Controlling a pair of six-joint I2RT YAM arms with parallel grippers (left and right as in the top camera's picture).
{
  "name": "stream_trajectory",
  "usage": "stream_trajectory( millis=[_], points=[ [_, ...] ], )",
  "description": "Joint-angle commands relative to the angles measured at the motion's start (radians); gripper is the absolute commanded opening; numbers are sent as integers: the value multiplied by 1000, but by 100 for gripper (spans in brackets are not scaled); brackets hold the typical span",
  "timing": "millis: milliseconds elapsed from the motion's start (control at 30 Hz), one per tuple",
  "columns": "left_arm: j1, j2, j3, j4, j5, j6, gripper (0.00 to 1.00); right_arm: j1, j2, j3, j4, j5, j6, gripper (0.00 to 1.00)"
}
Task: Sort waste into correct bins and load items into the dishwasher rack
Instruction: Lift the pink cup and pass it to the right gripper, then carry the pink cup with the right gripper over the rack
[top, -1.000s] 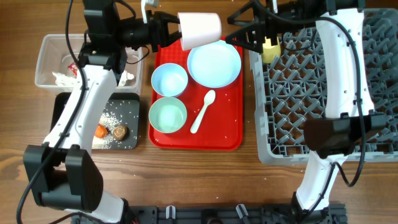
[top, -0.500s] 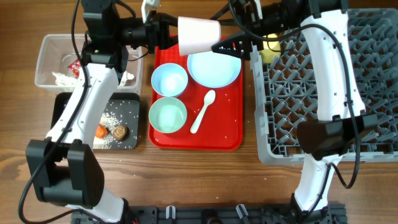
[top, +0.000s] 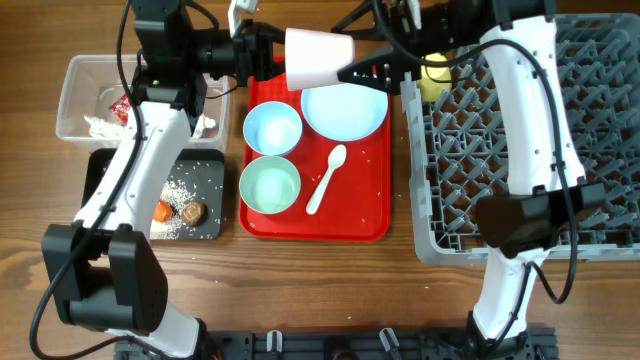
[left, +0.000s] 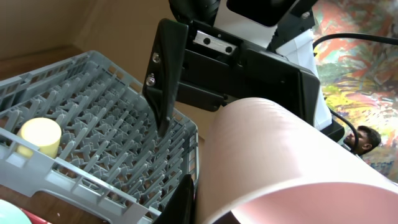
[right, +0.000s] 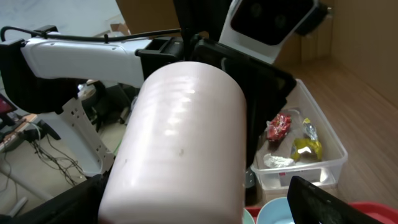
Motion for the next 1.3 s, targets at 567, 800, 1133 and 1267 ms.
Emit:
stream_trajectory(
  millis=[567,800,1133,1267],
  points=[
    [0,8,8,14,23,2,11,30,3,-3,17,-27,-23,45],
    [3,8,8,14,11,2,15,30,3,-3,17,-27,-23,40],
    [5,8,5,-47,12,18,13,30,3,-3,41,-27,-19,22],
    [5,8,5,-173,11,115,13,29,3,-3,79,-27,36,18]
  ],
)
